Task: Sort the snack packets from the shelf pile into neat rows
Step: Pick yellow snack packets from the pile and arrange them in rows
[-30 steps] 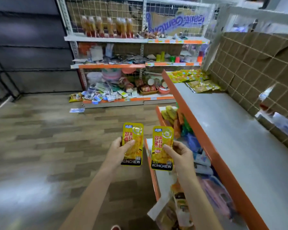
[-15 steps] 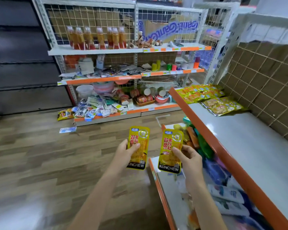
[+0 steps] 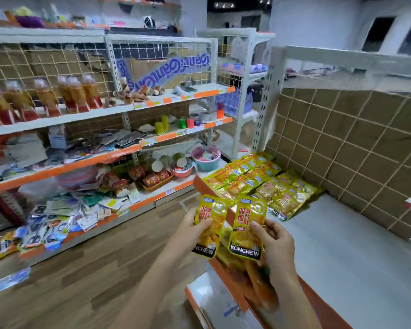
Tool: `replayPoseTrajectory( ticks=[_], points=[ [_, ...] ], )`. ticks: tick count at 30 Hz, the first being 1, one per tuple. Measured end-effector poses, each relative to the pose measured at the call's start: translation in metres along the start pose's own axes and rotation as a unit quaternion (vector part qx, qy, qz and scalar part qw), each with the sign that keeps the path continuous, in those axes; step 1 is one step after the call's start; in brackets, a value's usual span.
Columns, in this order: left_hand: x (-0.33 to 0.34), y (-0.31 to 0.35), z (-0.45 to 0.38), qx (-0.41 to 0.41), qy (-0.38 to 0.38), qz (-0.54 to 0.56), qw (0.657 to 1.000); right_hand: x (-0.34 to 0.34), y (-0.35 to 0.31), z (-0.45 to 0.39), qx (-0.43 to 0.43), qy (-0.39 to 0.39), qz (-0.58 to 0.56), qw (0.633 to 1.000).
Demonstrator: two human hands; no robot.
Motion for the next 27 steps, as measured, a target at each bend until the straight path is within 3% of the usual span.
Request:
replayPoseTrajectory(
  ticks=[9,16,19,23,26,27],
  points=[
    [0.088,0.006,-0.122,0.004,-0.162,-0.108,0.981,-0.068,0.003,-0.054,0.012,0.213,0.032,0.976],
    [0.131,0.008,-0.166,0.059,-0.277,-0.235,0.93,-0.069,0.011,-0.064,0.026,0.335,0.058,0.94],
    [0.143,0.008,-0.17,0.115,-0.322,-0.296,0.892,-0.055,0.014,-0.071,0.05,0.367,0.152,0.916],
    [0.158,-0.003,-0.17,0.18,-0.361,-0.392,0.827,-0.038,0.008,-0.07,0.066,0.412,0.323,0.85],
    [0.155,-0.01,-0.175,0.152,-0.306,-0.41,0.846,-0.029,0.002,-0.071,0.085,0.397,0.417,0.813],
    [0.154,-0.011,-0.172,0.157,-0.316,-0.432,0.83,-0.028,0.001,-0.072,0.095,0.394,0.437,0.803]
  ],
)
Point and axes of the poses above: each hand's wrist, its own z-axis away from the middle knuckle, its own x-axis out of the palm, y = z × x, the point moved 6 cm from there along -z, towards the middle knuckle, and after that the axes turned 11 degrees about z, right-handed, at the moved point
